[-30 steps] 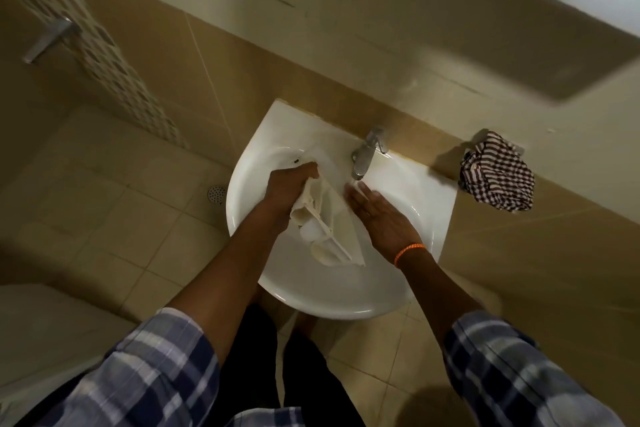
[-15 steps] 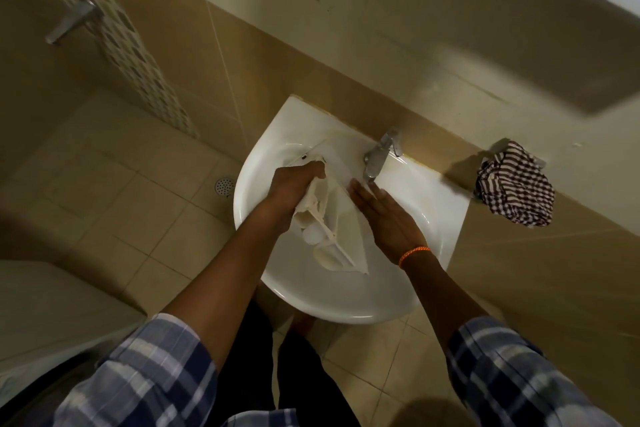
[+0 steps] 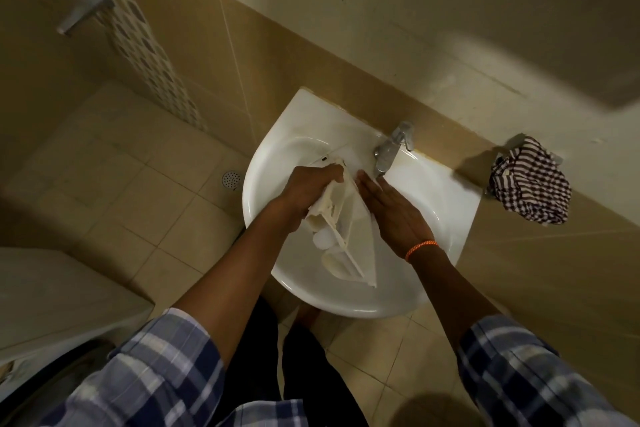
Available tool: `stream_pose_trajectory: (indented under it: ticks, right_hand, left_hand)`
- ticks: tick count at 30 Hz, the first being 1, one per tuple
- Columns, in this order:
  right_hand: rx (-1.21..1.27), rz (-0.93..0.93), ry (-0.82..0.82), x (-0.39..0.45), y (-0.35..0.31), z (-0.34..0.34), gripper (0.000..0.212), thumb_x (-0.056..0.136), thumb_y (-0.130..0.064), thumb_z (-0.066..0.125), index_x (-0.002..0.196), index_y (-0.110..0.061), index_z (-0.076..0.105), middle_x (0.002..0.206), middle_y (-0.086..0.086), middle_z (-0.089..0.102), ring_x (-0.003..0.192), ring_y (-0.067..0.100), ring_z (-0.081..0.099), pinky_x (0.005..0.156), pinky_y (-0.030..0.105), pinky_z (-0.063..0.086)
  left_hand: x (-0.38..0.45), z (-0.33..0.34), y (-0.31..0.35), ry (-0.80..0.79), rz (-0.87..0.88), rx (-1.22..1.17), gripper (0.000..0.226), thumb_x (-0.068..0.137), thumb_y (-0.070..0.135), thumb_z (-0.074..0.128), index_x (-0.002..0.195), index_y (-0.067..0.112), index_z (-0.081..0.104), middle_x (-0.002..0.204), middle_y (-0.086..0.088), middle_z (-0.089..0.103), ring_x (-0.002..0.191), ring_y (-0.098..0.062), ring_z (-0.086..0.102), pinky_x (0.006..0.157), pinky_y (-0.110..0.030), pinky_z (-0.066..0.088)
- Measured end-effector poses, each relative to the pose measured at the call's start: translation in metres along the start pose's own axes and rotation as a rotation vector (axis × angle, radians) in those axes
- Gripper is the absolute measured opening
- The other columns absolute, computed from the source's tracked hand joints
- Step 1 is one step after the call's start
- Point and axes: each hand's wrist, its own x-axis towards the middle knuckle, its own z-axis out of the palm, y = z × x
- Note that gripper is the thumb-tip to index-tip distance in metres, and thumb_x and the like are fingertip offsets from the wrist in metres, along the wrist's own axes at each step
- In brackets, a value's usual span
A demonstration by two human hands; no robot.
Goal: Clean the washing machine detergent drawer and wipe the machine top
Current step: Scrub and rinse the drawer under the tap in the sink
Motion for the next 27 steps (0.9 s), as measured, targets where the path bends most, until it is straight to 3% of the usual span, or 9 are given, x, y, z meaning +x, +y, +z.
stream_pose_trajectory:
  ticks: [2, 5, 8, 11, 14, 17, 20, 24, 27]
  right_hand:
    - [0.019, -0.005, 0.035, 0.008, -0.005, -0.006, 0.087, 0.106, -0.015, 0.060, 0.171, -0.032, 0.004, 0.178, -0.007, 0.007, 0.157, 0.030, 0.034, 0.124, 0.046, 0.040]
    - [0.043, 0.009, 0.037, 0.012, -0.010, -0.010, 0.085, 0.108, -0.022, 0.060, 0.171, -0.032, 0.004, 0.178, -0.004, 0.014, 0.154, 0.031, 0.039, 0.123, 0.045, 0.041]
    - [0.005, 0.005, 0.000, -0.002, -0.003, 0.001, 0.095, 0.104, -0.003, 0.058, 0.170, -0.036, -0.001, 0.178, -0.012, 0.002, 0.162, 0.024, 0.022, 0.125, 0.045, 0.038]
    - [-0.014, 0.026, -0.018, -0.013, 0.004, 0.007, 0.100, 0.100, 0.005, 0.057, 0.170, -0.037, -0.002, 0.177, -0.018, -0.006, 0.164, 0.017, 0.005, 0.128, 0.043, 0.034]
    - [0.026, -0.008, 0.034, 0.003, 0.000, -0.001, 0.083, 0.106, -0.004, 0.049, 0.171, -0.030, 0.005, 0.178, -0.013, 0.002, 0.163, 0.020, 0.018, 0.129, 0.037, 0.028]
    - [0.009, -0.036, 0.089, 0.023, -0.006, -0.007, 0.070, 0.110, -0.013, 0.046, 0.171, -0.022, 0.013, 0.178, -0.008, 0.009, 0.159, 0.022, 0.030, 0.128, 0.037, 0.032]
    - [-0.031, -0.055, 0.080, 0.016, 0.000, -0.002, 0.076, 0.108, -0.011, 0.053, 0.171, -0.024, 0.011, 0.178, -0.008, 0.007, 0.159, 0.024, 0.029, 0.125, 0.038, 0.034]
    - [-0.112, -0.085, 0.034, -0.007, 0.017, 0.008, 0.098, 0.101, -0.001, 0.063, 0.171, -0.034, 0.003, 0.177, -0.019, -0.005, 0.163, 0.016, 0.005, 0.122, 0.039, 0.041]
    - [-0.110, -0.082, 0.064, 0.005, 0.023, 0.004, 0.101, 0.098, 0.002, 0.067, 0.171, -0.032, 0.006, 0.177, -0.018, -0.004, 0.163, 0.015, 0.004, 0.121, 0.039, 0.042]
  left_hand:
    - [-0.001, 0.006, -0.002, -0.028, -0.005, 0.066, 0.033, 0.088, 0.032, 0.078, 0.114, 0.012, 0.077, 0.094, -0.005, 0.074, 0.085, -0.021, 0.070, 0.070, -0.029, 0.055]
    - [-0.001, 0.006, -0.002, -0.033, 0.018, 0.062, 0.041, 0.082, 0.035, 0.080, 0.114, 0.010, 0.078, 0.095, -0.006, 0.075, 0.089, -0.022, 0.071, 0.073, -0.031, 0.056]
    - [0.003, -0.004, -0.001, 0.001, 0.040, 0.001, 0.029, 0.091, 0.028, 0.077, 0.114, 0.010, 0.077, 0.100, -0.012, 0.076, 0.095, -0.027, 0.072, 0.081, -0.037, 0.058]
    - [0.007, -0.009, 0.000, 0.027, 0.030, -0.033, 0.029, 0.093, 0.027, 0.074, 0.117, 0.012, 0.076, 0.099, -0.009, 0.075, 0.092, -0.026, 0.071, 0.078, -0.036, 0.057]
    - [0.007, 0.001, -0.003, -0.046, 0.026, 0.051, 0.036, 0.086, 0.032, 0.079, 0.115, 0.012, 0.078, 0.105, -0.011, 0.079, 0.097, -0.026, 0.073, 0.079, -0.035, 0.058]
    - [0.002, 0.017, -0.015, -0.100, -0.020, 0.134, 0.031, 0.084, 0.032, 0.081, 0.108, 0.012, 0.081, 0.097, -0.009, 0.080, 0.088, -0.022, 0.073, 0.075, -0.032, 0.058]
    - [0.001, 0.017, -0.024, -0.077, -0.033, 0.036, 0.030, 0.082, 0.030, 0.082, 0.106, 0.012, 0.081, 0.090, -0.005, 0.078, 0.087, -0.023, 0.072, 0.076, -0.033, 0.057]
    - [0.009, 0.001, -0.021, -0.010, 0.005, -0.102, 0.040, 0.078, 0.034, 0.080, 0.110, 0.011, 0.078, 0.087, -0.003, 0.076, 0.087, -0.025, 0.072, 0.075, -0.035, 0.058]
    - [0.011, -0.002, -0.015, -0.010, 0.000, -0.067, 0.048, 0.076, 0.037, 0.080, 0.117, 0.012, 0.075, 0.088, -0.005, 0.074, 0.084, -0.027, 0.073, 0.071, -0.035, 0.060]
